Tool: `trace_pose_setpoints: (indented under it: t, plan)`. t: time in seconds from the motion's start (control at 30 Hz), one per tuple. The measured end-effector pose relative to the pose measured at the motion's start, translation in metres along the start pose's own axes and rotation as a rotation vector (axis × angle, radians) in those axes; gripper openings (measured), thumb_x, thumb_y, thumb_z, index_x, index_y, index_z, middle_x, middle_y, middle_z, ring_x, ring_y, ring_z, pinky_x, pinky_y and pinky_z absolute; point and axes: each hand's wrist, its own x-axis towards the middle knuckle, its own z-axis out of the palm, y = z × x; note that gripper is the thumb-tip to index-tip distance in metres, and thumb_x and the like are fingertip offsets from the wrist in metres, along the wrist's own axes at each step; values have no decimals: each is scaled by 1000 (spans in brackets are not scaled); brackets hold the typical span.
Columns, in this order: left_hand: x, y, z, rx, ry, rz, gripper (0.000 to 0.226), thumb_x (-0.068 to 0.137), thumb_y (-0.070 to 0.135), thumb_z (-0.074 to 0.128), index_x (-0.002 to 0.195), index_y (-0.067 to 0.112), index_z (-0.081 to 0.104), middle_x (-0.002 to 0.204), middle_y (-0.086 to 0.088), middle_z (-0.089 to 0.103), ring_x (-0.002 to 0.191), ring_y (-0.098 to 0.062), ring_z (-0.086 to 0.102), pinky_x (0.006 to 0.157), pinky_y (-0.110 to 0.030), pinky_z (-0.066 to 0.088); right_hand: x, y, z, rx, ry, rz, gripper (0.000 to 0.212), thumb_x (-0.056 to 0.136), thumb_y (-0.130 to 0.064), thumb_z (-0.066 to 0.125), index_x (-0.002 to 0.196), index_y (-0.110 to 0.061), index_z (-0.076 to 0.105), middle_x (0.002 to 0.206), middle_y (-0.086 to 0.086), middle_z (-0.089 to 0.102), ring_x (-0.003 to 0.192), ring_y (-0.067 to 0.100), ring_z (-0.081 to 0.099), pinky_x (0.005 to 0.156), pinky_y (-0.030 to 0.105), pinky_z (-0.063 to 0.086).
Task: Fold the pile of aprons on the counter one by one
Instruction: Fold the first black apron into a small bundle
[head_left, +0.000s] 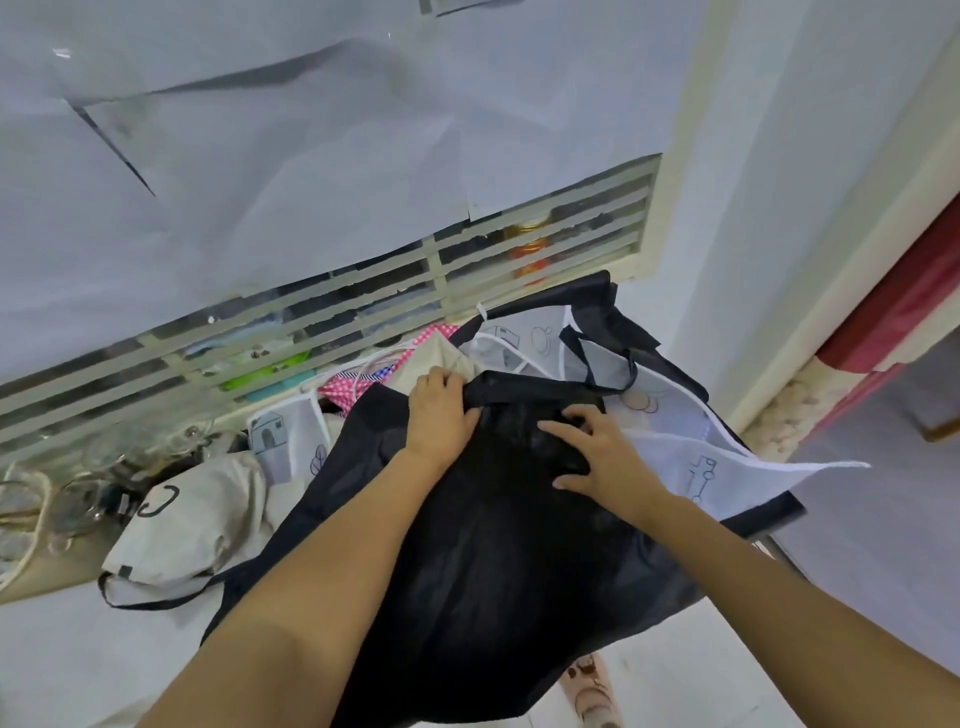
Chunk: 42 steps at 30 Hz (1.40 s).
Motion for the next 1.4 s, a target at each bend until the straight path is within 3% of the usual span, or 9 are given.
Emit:
trace_pose_setpoints:
  t: [0.17, 0.33, 0.43, 0.6, 0.73, 0.9, 1.07, 1.27, 1.4]
  plan:
    - [41, -5, -44, -442, -99, -198, 34, 91, 31, 59, 66, 10, 52, 61, -6, 49, 57, -17, 45, 55, -28, 34, -5, -1, 12, -34, -105, 77, 60, 70, -32, 82, 116, -19, 45, 120, -4, 41, 103, 12, 44, 90, 24, 42]
    - [74, -28, -81, -331, -54, -295, 35, 90, 23, 59, 59, 12, 49, 55, -3, 43, 50, -14, 38, 52, -27, 35, 19, -6, 10, -58, -363, 257, 26, 80, -19, 73, 88, -17, 48, 93, 0, 49, 89, 19, 50, 75, 27, 40]
    - [61, -19, -89, -297, -4, -101, 38, 92, 32, 58, 62, 10, 53, 59, -3, 49, 54, -16, 44, 56, -29, 37, 27, -9, 7, -108, -456, 225, 34, 87, -17, 65, 67, -22, 38, 87, 2, 50, 85, 18, 48, 69, 26, 38]
    - [4, 1, -59, 6, -523, 333, 24, 83, 48, 66, 92, 25, 64, 94, 5, 63, 87, -11, 58, 77, -29, 48, 21, -12, -5, 71, -359, 152, 16, 97, -21, 50, 88, -14, 38, 77, -2, 47, 70, 14, 45, 58, 21, 34]
    - [-3, -17, -32, 92, -535, 387, 75, 79, 50, 69, 144, 31, 37, 131, 1, 46, 122, -17, 42, 102, -34, 35, 25, -23, -16, 88, -259, 44, 16, 100, -24, 45, 91, -15, 34, 73, -4, 47, 63, 11, 43, 59, 21, 34]
    - [15, -14, -33, 153, -419, 402, 33, 88, 48, 59, 113, 27, 59, 127, 1, 43, 123, -19, 34, 101, -35, 26, 38, -30, -21, 128, -205, 40, 18, 96, -30, 53, 91, -20, 39, 78, 3, 55, 73, 24, 53, 69, 35, 44]
    - [35, -25, -42, 67, -360, 321, 20, 93, 34, 58, 102, 17, 61, 121, 0, 52, 114, -19, 46, 100, -35, 31, 41, 1, -46, -88, -484, 219, 32, 77, -34, 75, 98, -14, 62, 99, 1, 63, 93, 21, 58, 83, 34, 47]
    - [50, -35, -52, -43, -316, 216, 21, 97, 30, 52, 104, 12, 57, 101, -4, 63, 92, -23, 58, 79, -36, 46, 54, 18, -94, -42, -424, 177, 13, 95, -28, 54, 83, -28, 51, 84, -10, 54, 87, 15, 52, 74, 25, 37]
    - [62, -43, -55, 28, -235, 193, 15, 95, 25, 56, 100, 12, 60, 102, -5, 64, 95, -25, 59, 82, -36, 46, 71, 25, -100, -217, -360, 159, 17, 97, -16, 48, 109, -22, 58, 110, -4, 61, 106, 23, 54, 85, 28, 37]
